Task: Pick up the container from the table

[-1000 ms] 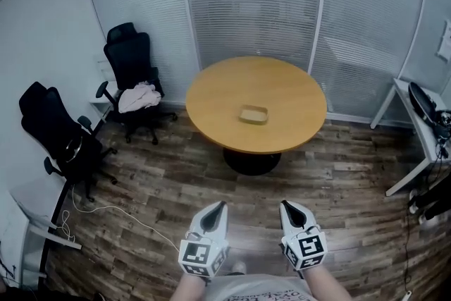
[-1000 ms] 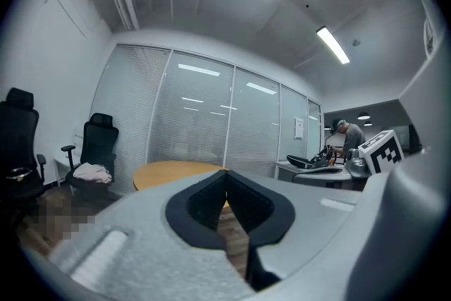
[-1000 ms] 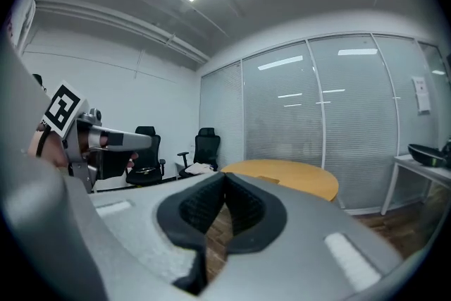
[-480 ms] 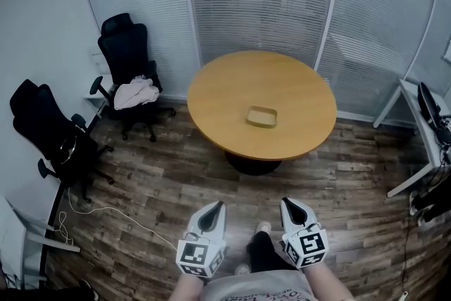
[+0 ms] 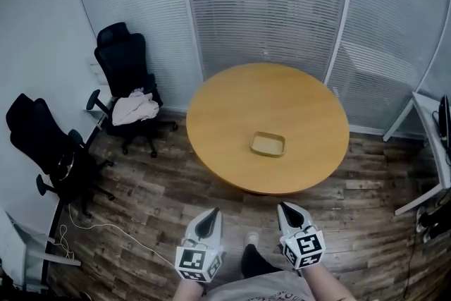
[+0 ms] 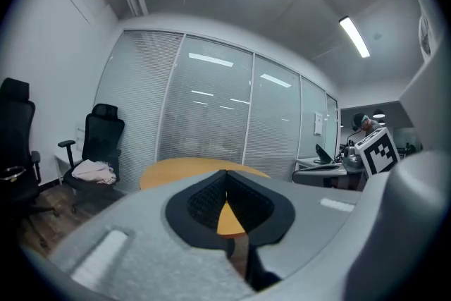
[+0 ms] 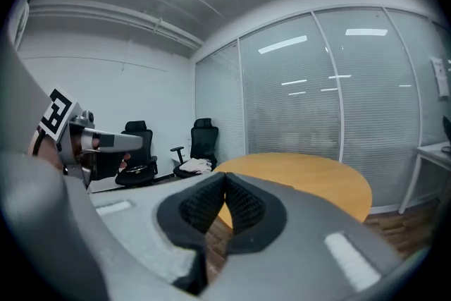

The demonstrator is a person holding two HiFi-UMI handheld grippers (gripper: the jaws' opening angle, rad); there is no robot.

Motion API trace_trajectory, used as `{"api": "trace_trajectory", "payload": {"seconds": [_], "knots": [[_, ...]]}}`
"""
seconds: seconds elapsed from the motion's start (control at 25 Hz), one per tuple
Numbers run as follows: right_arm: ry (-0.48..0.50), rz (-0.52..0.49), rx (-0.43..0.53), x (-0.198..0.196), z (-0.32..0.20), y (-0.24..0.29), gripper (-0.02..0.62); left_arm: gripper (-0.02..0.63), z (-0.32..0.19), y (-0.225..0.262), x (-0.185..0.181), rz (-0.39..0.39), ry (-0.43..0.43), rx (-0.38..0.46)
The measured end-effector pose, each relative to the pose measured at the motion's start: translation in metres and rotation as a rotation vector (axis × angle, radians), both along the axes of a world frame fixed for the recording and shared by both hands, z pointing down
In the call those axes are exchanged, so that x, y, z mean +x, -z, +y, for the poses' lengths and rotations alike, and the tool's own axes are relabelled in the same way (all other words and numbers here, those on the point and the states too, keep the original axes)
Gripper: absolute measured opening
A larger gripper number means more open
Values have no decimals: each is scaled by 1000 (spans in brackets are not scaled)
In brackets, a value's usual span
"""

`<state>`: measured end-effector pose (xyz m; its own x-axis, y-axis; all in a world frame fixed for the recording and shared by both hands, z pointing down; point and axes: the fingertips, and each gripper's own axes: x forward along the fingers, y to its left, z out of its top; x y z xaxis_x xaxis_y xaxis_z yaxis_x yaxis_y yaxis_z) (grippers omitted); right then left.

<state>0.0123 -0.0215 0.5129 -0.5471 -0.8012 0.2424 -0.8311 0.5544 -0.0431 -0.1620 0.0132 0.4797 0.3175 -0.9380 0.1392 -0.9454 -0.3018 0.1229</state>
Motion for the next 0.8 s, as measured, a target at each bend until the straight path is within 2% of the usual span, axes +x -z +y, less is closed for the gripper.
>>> {"api": "trace_trajectory", "payload": {"seconds": [0.12,0.4,0.6,0.8], "knots": [[2,-15,-39,-3,-54,-6,3,8,-53,-1,-5,-6,13,-6],[-19,-11,-26,15,-169,-3,3,8,-173,10,2,-22,21,15],[-53,-17,-43,37,-228,-10,3,8,-227,14,21,-85,-9,36],[-91,4,-97,55,-264,-26,3,8,-267,7,31,-96,-25,15]]}}
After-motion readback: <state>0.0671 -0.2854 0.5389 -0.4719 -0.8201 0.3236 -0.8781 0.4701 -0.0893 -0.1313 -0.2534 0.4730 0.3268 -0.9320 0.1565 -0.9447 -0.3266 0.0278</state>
